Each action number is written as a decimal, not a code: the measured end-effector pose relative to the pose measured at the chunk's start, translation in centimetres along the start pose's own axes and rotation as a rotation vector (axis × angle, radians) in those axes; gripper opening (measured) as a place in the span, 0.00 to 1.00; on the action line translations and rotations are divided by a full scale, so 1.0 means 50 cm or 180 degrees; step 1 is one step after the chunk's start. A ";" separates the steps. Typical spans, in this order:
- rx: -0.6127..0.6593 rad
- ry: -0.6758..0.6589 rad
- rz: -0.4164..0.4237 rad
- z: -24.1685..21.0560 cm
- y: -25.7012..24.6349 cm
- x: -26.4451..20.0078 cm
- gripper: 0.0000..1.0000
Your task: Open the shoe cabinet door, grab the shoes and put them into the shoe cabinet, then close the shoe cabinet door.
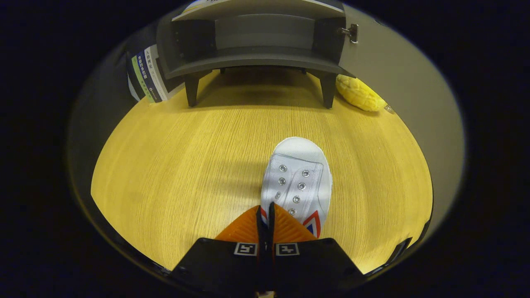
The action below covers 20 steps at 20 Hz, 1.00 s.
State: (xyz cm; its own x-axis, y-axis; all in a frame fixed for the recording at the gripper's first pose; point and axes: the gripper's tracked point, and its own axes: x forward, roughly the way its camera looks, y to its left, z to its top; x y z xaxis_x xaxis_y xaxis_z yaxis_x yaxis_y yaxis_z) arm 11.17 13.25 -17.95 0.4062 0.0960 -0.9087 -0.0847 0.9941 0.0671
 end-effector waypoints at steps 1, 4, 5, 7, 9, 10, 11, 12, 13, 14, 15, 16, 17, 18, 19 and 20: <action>0.0073 -0.0056 0.0033 0.002 -0.005 -0.006 0.02; 0.0180 -0.0269 0.0099 0.025 -0.011 -0.035 0.02; 0.0204 -0.0321 0.0107 0.031 -0.013 -0.045 0.02; 0.0216 -0.0362 0.0116 0.043 -0.015 -0.062 0.02; 0.0222 -0.0461 0.0130 0.064 -0.017 -0.079 0.02; 0.0227 -0.0486 0.0147 0.077 -0.016 -0.086 0.02; 0.0240 -0.0554 0.0170 0.091 -0.016 -0.095 0.02; 0.0232 -0.0597 0.0182 0.105 -0.015 -0.107 0.02; 0.0214 -0.0652 0.0196 0.119 -0.013 -0.119 0.02; 0.0203 -0.0717 0.0200 0.137 -0.012 -0.134 0.02; 0.0182 -0.0767 0.0222 0.153 -0.009 -0.145 0.02; 0.0182 -0.0850 0.0234 0.171 -0.007 -0.164 0.02; 0.0168 -0.0907 0.0251 0.192 -0.003 -0.180 0.02; 0.0150 -0.0974 0.0271 0.216 0.001 -0.194 0.02; 0.0144 -0.1053 0.0291 0.239 0.006 -0.209 0.02; 0.0132 -0.1101 0.0319 0.261 0.012 -0.224 0.02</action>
State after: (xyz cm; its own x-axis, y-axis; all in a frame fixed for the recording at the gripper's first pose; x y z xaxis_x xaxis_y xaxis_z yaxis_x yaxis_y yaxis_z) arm 18.43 13.40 -2.34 0.6823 0.1971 -0.7040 -0.1055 0.9794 0.1719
